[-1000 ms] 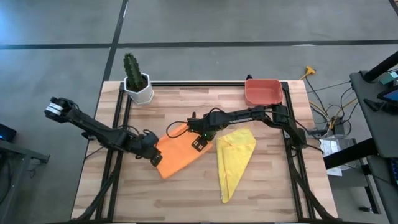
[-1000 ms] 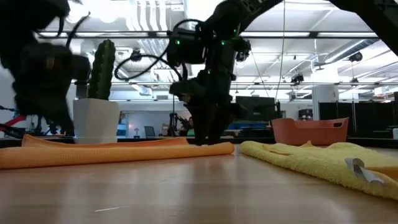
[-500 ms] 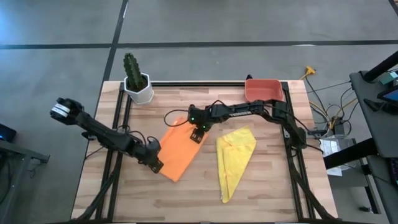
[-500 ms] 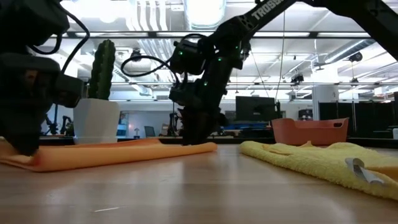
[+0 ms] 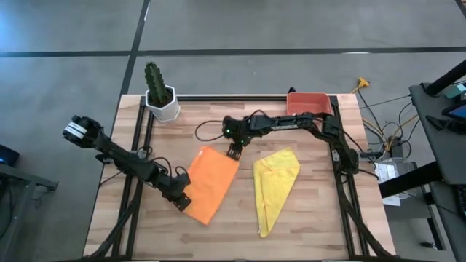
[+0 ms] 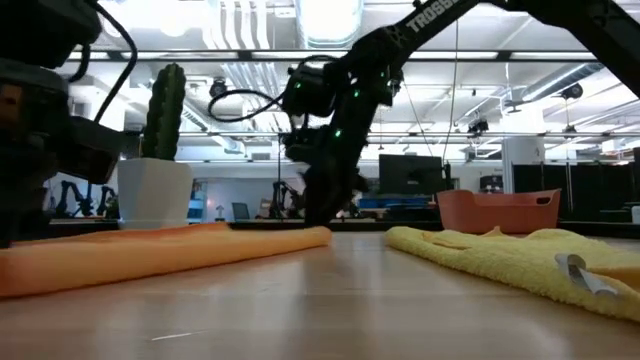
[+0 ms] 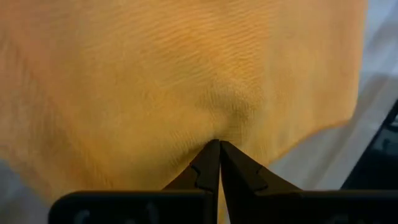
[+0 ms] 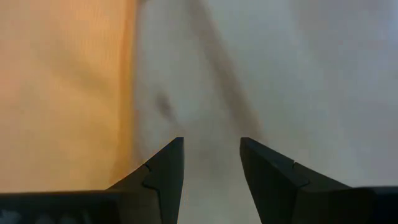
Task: Roll microfiber towels into tight, uniform cylinder then place into a basket
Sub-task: Fold the orange towel
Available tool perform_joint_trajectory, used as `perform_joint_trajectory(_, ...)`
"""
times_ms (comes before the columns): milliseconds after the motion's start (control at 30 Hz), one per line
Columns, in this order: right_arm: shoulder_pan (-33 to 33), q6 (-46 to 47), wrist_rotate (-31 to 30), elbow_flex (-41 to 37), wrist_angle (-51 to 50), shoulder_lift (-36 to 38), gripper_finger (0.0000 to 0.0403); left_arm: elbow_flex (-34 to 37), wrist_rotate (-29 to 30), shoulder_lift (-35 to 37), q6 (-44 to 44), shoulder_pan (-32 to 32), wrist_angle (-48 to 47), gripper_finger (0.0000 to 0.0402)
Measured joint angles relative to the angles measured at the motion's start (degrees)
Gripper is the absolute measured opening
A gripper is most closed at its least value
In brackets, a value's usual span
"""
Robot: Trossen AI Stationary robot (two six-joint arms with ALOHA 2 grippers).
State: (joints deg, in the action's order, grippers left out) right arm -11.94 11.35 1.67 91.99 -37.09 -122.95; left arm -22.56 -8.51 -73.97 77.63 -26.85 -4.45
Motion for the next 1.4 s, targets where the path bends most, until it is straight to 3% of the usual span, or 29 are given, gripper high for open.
perform_joint_trajectory(133, 0.34, -0.02, -0.41, 0.92, -5.11, 5.27, 0.0153, 0.07, 1.82, 2.34, -0.06, 0.11, -4.21, 0.0001)
perform_joint_trajectory(333, 2.77, 0.66, -0.35, 0.33, -4.07, 14.7, 0.0153, 0.23, 3.59, 4.25, 0.01, 0.09, -7.4, 0.0001)
perform_joint_trajectory(500, 5.72, 5.71, -0.45, -0.32, -4.15, 16.95, 0.0153, 0.34, 7.48, 4.07, 3.91, 0.13, -7.11, 0.0001)
perform_joint_trajectory(667, 9.98, 7.62, -0.28, -1.29, -2.15, 13.52, 0.0153, 0.05, 9.6, 3.37, 9.24, 0.15, -6.54, 0.0001)
perform_joint_trajectory(967, 11.73, 9.0, 0.59, -1.49, -2.3, -1.23, 0.0153, -2.03, 7.83, 3.48, 10.62, 0.22, -6.36, 0.0001)
perform_joint_trajectory(1133, 11.5, 6.85, 0.98, -1.12, -1.57, -3.25, 0.0152, -3.78, 6.08, 3.51, 10.67, 0.2, -6.09, 0.0001)
perform_joint_trajectory(1400, 9.0, -0.81, -3.0, -1.36, 10.09, -3.8, 0.0153, -6.08, 6.01, 3.35, 10.75, 0.2, -6.01, 0.0001)
